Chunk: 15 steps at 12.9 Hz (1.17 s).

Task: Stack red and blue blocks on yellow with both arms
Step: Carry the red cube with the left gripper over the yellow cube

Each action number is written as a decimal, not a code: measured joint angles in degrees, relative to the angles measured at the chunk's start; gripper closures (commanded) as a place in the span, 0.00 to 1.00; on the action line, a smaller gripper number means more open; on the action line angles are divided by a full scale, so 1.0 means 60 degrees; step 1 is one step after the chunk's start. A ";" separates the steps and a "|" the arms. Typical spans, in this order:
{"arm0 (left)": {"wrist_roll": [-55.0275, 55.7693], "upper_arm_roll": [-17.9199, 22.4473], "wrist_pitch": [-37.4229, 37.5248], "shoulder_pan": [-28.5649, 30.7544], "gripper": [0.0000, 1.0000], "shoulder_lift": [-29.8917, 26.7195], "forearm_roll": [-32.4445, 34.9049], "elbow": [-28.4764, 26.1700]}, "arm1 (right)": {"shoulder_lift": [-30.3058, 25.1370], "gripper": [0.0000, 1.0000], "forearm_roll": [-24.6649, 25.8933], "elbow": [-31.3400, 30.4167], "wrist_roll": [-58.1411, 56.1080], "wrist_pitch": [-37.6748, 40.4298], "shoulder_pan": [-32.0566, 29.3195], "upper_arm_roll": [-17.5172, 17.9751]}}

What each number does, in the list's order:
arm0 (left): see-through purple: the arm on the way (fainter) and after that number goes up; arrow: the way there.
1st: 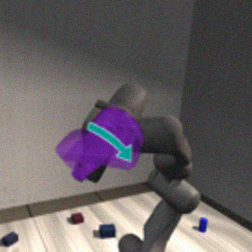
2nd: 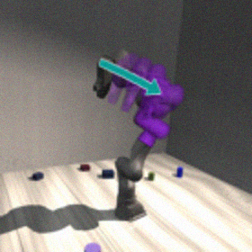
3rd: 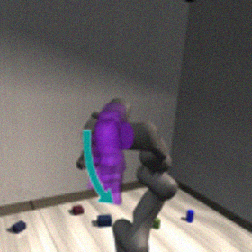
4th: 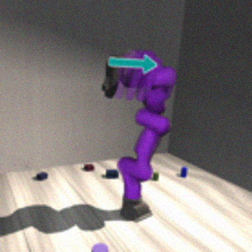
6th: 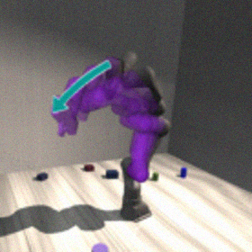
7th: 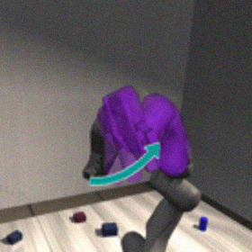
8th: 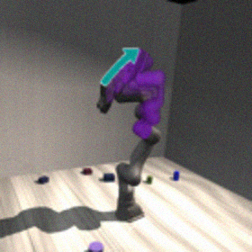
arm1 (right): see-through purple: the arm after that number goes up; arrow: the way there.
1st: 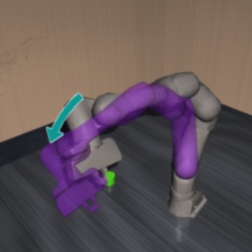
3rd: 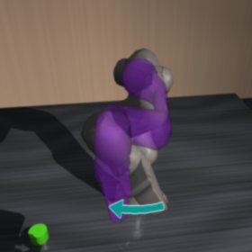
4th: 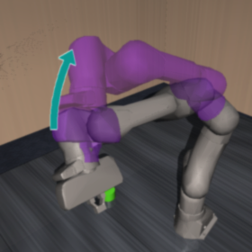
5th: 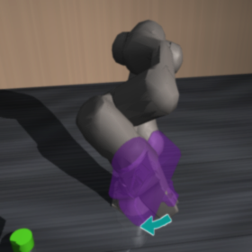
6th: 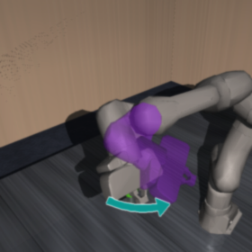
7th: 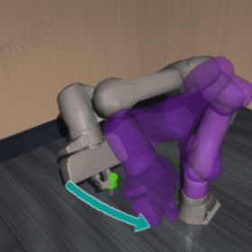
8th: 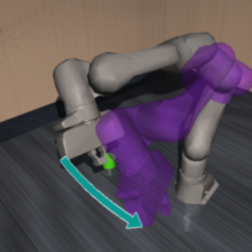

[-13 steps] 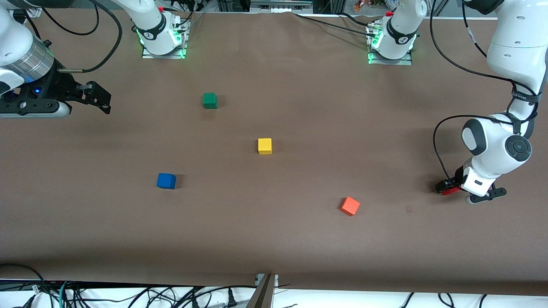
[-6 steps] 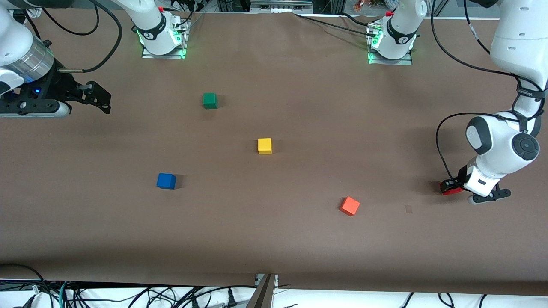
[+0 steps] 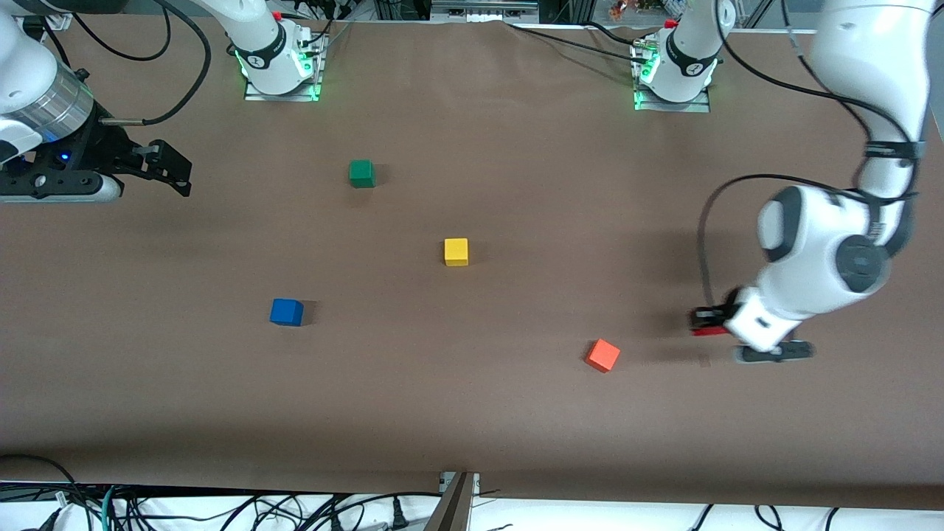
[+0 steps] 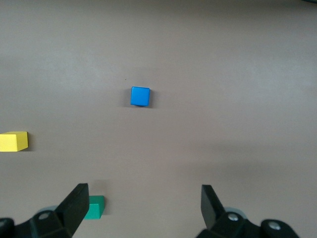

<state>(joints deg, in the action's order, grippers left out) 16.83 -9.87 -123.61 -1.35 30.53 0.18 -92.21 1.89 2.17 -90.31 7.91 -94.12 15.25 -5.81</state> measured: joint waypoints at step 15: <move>0.5638 0.0386 0.0117 -0.6251 0.76 0.2214 0.0618 0.2364 | 0.0000 0.00 0.0000 0.0001 -0.0004 0.0000 0.0008 0.0031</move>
<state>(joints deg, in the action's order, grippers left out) 50.65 -7.55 -122.91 -38.86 43.81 3.88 -78.03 1.90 2.17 -90.30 7.89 -94.12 15.30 -5.62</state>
